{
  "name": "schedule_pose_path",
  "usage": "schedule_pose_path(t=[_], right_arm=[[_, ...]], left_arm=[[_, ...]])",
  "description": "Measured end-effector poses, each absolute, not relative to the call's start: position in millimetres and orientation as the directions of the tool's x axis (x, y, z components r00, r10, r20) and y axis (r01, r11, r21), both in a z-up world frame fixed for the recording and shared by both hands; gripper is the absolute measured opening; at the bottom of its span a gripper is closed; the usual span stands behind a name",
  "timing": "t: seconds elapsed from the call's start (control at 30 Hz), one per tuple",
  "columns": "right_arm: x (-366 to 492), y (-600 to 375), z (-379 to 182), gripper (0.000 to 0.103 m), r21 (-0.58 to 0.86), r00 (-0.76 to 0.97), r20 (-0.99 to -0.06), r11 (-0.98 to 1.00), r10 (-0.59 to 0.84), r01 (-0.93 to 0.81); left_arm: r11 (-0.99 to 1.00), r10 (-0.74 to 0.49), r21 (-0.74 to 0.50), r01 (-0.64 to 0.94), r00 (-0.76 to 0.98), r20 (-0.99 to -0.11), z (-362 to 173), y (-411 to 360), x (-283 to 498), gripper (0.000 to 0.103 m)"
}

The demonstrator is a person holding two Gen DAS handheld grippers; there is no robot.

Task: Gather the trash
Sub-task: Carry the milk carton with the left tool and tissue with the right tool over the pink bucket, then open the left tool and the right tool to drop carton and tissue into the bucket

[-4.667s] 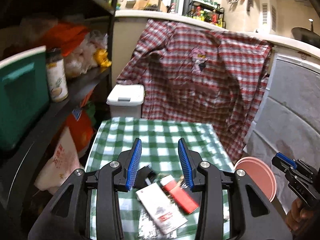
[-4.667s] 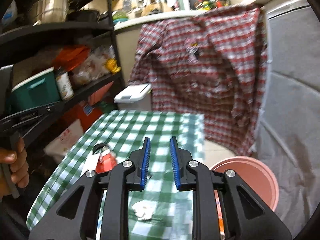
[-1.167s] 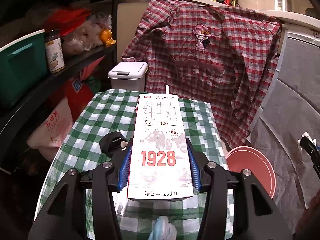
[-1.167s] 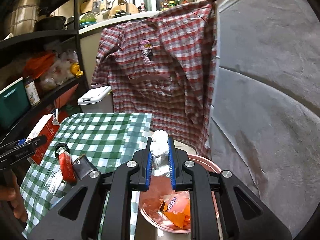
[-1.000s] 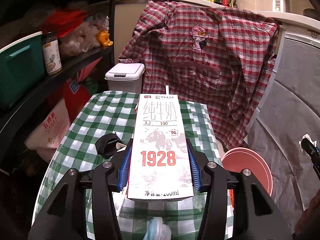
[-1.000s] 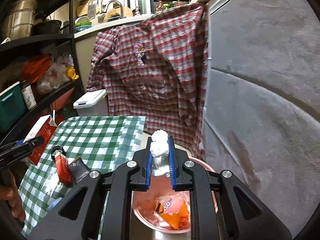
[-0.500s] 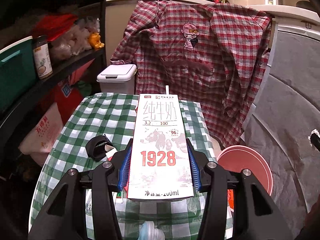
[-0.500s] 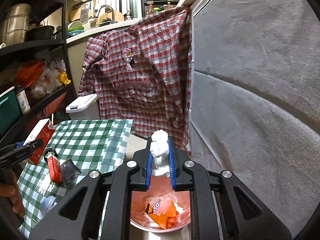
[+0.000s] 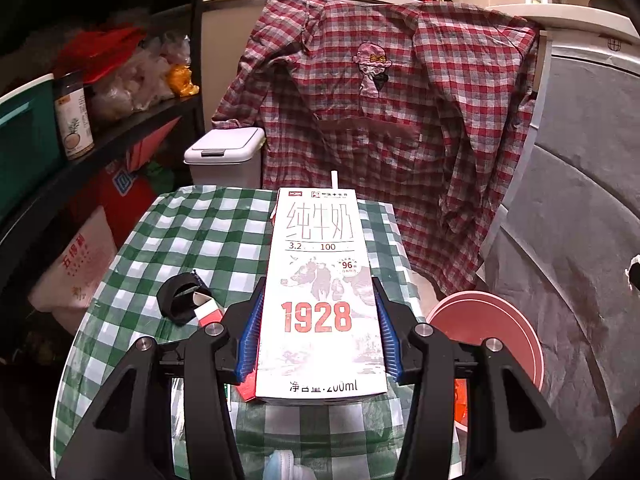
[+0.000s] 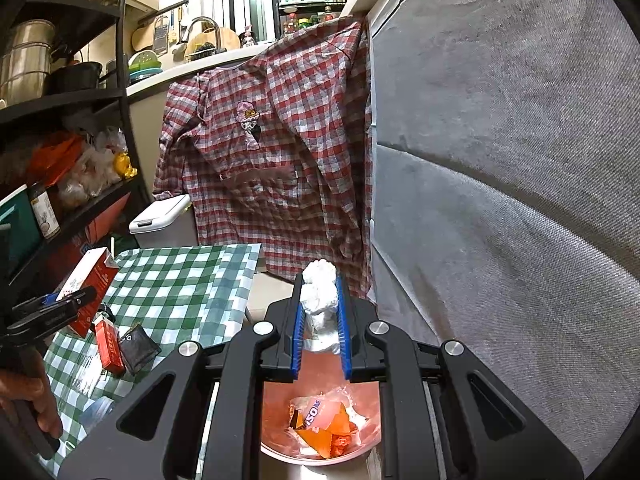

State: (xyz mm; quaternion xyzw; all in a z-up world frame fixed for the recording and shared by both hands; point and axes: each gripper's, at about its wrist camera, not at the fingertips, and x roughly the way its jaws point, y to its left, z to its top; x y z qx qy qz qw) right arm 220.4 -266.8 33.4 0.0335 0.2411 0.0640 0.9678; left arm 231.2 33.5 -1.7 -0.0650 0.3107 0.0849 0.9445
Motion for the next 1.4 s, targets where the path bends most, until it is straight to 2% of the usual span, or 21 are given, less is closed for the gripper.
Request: schedule_pose_path(t=[0.27,0.53,0.9,1.07,1.4], right_arm=[[222,-262,31,0.015,0.084,0.872,-0.468,0.989,0.145,-0.119],[229,-256,26,0.015,0.077,0.858,-0.492,0.989,0.15,-0.129],[236,-248,13,0.015,0.067,0.831,-0.53,0.985,0.168,-0.156],[240,-249,11,0.015,0.076,0.823,-0.541,0.985,0.173,-0.157],[248,-260,5,0.015,0.085,0.812,-0.56,0.986,0.164,-0.14]], left_arm=[[0.982,0.101,-0.07,-0.176,0.797,-0.595,-4,29,233,0.048],[0.989,0.024,-0.103,-0.105,0.805,-0.593,-4,20,236,0.048],[0.979,-0.186,-0.182,0.094,0.779,-0.599,-9,-17,243,0.048],[0.963,-0.271,-0.169,0.212,0.75,-0.604,-15,-52,245,0.048],[0.954,-0.297,-0.157,0.257,0.726,-0.62,-25,-84,254,0.048]])
